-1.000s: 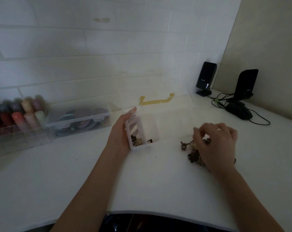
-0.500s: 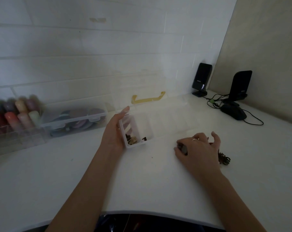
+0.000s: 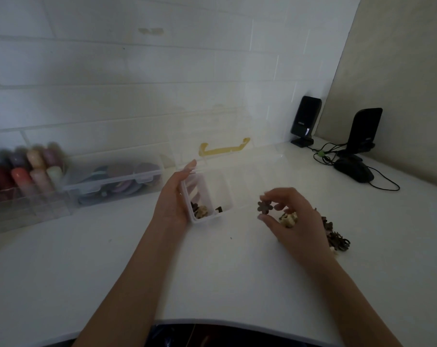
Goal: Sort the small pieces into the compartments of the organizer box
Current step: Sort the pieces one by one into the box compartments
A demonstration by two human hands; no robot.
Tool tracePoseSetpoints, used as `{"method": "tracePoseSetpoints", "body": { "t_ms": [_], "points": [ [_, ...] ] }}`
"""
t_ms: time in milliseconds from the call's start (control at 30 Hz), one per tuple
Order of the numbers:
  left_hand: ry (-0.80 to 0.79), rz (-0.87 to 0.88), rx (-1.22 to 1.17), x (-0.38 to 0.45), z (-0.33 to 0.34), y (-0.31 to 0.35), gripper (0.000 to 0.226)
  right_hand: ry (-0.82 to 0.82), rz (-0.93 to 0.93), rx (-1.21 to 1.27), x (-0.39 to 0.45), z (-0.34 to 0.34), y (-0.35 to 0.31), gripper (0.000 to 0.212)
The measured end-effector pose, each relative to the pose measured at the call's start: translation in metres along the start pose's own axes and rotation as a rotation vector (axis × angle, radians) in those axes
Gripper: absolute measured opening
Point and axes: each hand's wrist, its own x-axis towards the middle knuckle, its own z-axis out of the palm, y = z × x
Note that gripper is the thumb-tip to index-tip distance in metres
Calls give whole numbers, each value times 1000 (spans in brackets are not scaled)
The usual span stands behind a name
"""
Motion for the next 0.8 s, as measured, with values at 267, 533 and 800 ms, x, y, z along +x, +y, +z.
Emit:
{"method": "tracePoseSetpoints", "body": {
  "t_ms": [267, 533, 800],
  "points": [
    [-56, -45, 23, -1, 1, -2, 21, -1, 107, 179, 1, -2, -1, 39],
    [-105, -68, 36, 0, 3, -5, 24, 57, -33, 45, 0, 7, -5, 21],
    [-155, -119, 25, 5, -2, -5, 50, -53, -440, -239, 26, 50, -48, 5]
  ]
}}
